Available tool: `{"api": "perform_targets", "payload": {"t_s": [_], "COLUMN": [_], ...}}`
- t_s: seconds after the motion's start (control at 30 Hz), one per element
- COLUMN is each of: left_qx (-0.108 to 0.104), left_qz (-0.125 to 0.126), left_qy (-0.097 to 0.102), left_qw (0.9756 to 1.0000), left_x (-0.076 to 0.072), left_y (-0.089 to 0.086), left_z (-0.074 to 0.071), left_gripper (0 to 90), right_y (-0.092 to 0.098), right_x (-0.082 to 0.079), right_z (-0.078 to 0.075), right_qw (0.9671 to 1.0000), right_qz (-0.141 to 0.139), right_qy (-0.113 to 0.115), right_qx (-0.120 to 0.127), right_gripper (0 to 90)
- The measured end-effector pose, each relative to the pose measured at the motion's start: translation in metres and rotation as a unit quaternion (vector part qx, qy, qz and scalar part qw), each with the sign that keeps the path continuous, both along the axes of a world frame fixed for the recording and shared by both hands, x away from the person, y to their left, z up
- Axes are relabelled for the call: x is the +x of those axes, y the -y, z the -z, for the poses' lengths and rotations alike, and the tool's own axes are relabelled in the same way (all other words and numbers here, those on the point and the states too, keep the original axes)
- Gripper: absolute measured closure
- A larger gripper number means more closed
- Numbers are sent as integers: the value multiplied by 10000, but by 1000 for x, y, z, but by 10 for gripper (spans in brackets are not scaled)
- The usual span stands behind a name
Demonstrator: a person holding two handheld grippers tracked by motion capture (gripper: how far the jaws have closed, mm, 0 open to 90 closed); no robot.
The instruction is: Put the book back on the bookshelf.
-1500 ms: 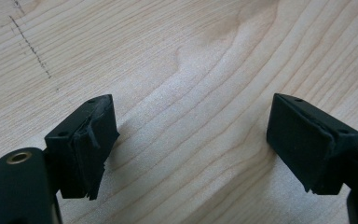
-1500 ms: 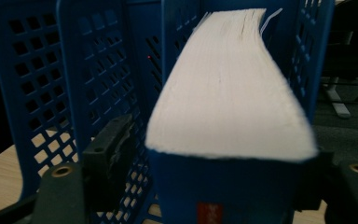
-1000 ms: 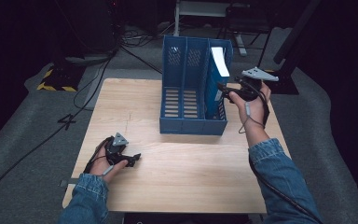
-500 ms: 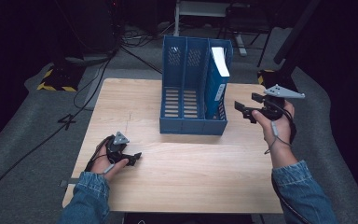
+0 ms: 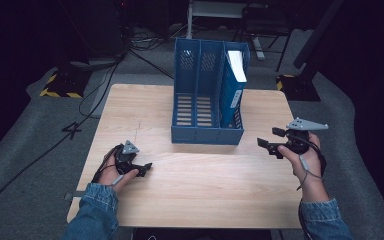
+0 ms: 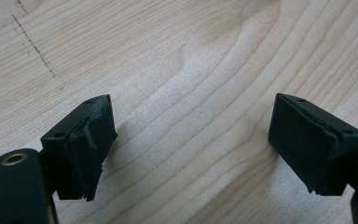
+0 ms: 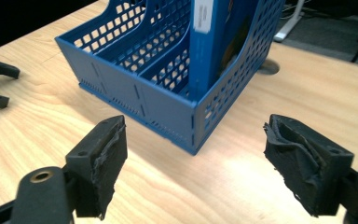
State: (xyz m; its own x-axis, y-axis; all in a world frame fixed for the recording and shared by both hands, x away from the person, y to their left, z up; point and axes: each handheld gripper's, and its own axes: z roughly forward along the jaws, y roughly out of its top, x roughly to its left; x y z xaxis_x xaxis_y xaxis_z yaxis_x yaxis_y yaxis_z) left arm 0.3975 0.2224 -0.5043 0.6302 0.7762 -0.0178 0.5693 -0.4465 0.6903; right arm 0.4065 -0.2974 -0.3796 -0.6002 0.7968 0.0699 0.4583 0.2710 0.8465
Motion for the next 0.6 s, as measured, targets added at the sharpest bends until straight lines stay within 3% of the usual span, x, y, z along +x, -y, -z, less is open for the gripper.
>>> {"api": "perform_targets", "payload": {"t_s": [0.07,0.1,0.17,0.27,0.33,0.47,0.6], "left_qx": [9,9,10,6,5,-3,-4], "left_qz": [2,2,6,6,8,4,7], "left_qy": [13,14,12,8,12,4,2], "left_qw": [10000,10000,10000,10000,10000,10000,10000], "left_x": [0,0,0,0,0,1,1], "left_y": [0,0,0,0,0,0,0], "left_z": [0,0,0,0,0,0,0], "left_gripper": [152,152,152,152,152,152,152], "right_y": [3,4,6,8,9,8,6], "right_x": [0,2,2,5,6,6,6], "right_z": [13,19,28,44,52,69,80], "right_qw": [9999,9996,9990,9962,9949,9917,9903], "right_qz": [84,20,-6,-97,-62,-112,-173], "right_qy": [-105,-289,-426,-815,-888,-1155,-1192], "right_qx": [69,-43,-92,-303,-465,-554,-686], "right_gripper": [222,219,228,226,227,223,222]}}
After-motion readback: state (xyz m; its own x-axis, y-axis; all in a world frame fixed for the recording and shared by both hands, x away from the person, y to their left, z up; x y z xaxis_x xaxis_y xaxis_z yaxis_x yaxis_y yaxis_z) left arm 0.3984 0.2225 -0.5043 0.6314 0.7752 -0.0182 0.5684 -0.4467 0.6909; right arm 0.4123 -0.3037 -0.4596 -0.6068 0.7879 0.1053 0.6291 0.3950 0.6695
